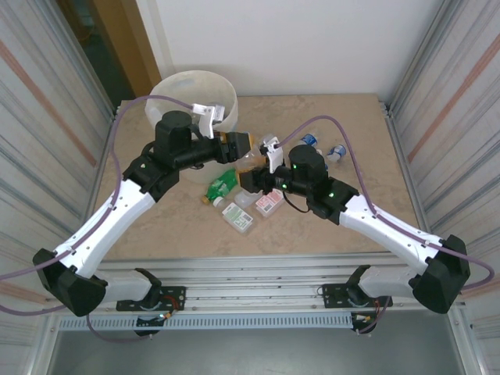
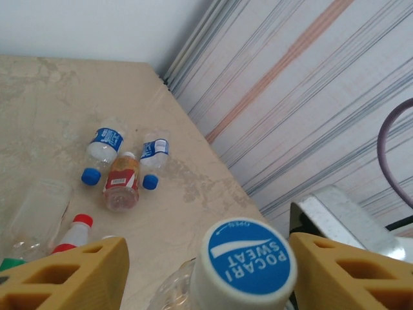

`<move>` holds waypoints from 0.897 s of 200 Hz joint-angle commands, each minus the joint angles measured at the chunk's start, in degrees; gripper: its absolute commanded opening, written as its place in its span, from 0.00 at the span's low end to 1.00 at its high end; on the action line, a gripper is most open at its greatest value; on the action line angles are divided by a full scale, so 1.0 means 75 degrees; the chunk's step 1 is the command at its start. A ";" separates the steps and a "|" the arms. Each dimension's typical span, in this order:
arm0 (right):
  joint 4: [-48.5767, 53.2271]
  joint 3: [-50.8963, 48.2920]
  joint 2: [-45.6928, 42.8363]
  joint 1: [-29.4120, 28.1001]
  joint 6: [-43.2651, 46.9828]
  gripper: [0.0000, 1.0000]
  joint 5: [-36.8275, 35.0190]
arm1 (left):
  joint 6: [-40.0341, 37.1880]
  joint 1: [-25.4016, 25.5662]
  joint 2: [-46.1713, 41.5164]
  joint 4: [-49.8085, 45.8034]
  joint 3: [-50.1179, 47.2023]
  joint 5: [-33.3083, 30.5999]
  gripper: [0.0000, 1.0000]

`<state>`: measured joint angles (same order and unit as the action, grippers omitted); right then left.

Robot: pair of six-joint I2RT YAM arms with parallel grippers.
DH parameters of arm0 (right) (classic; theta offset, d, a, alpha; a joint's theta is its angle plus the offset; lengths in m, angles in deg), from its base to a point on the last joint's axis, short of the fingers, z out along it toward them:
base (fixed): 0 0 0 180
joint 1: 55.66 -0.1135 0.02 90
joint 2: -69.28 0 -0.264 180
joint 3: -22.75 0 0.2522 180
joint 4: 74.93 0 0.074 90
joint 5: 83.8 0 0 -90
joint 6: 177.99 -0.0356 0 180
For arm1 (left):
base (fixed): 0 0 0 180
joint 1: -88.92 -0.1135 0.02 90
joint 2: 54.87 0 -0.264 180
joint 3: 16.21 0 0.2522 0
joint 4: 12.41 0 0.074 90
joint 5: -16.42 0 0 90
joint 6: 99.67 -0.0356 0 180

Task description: Put the plastic bottles in the bin

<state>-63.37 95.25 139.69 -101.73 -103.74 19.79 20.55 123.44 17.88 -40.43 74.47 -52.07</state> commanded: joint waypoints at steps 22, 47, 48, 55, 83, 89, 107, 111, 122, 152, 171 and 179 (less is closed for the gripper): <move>-0.0281 0.0280 0.0001 -0.0069 0.0236 0.31 0.0076 | 0.0050 0.0037 -0.0023 0.0221 -0.0029 0.0171 0.52; -0.0281 0.0333 0.0016 -0.0078 0.0248 0.31 0.0024 | 0.0044 0.0044 -0.0056 0.0095 -0.0073 0.0143 0.52; -0.0281 0.0335 0.0013 -0.0079 0.0248 0.31 0.0026 | 0.0047 0.0041 -0.0061 0.0096 -0.0085 0.0143 0.52; -0.0293 0.0353 0.0022 -0.0069 0.0248 0.31 0.0017 | 0.0053 0.0032 -0.0067 0.0086 -0.0114 0.0151 0.54; -0.0305 0.0451 0.0102 -0.0074 0.0248 0.30 0.0017 | 0.0081 0.0048 -0.0060 0.0067 -0.0168 0.0206 0.54; -0.0310 0.0474 0.0114 -0.0078 0.0248 0.30 0.0025 | 0.0078 0.0044 -0.0059 0.0073 -0.0181 0.0218 0.54; -0.0316 0.0540 0.0194 -0.0076 0.0228 0.30 0.0049 | 0.0073 0.0038 -0.0049 0.0058 -0.0175 0.0245 0.51; -0.0311 0.0555 0.0202 -0.0072 0.0225 0.30 0.0050 | 0.0072 0.0045 -0.0049 0.0051 -0.0178 0.0247 0.49; -0.0305 0.0600 0.0247 -0.0072 0.0212 0.30 0.0081 | 0.0065 0.0042 -0.0050 0.0017 -0.0160 0.0230 0.40; -0.0258 0.0635 0.0310 -0.0075 0.0172 0.30 0.0068 | 0.0024 0.0047 -0.0067 -0.0067 -0.0076 0.0165 0.20; -0.0182 0.0674 0.0305 -0.0069 0.0127 0.33 -0.0052 | -0.0034 0.0038 -0.0090 -0.0111 -0.0029 0.0031 0.11; -0.0110 0.0672 0.0303 -0.0069 0.0109 0.36 -0.0086 | -0.0082 0.0040 -0.0107 -0.0140 -0.0010 -0.0072 0.08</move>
<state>-61.99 97.44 141.88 -101.82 -103.81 19.72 20.15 123.40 17.84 -39.63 73.82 -52.09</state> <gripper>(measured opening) 0.545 0.338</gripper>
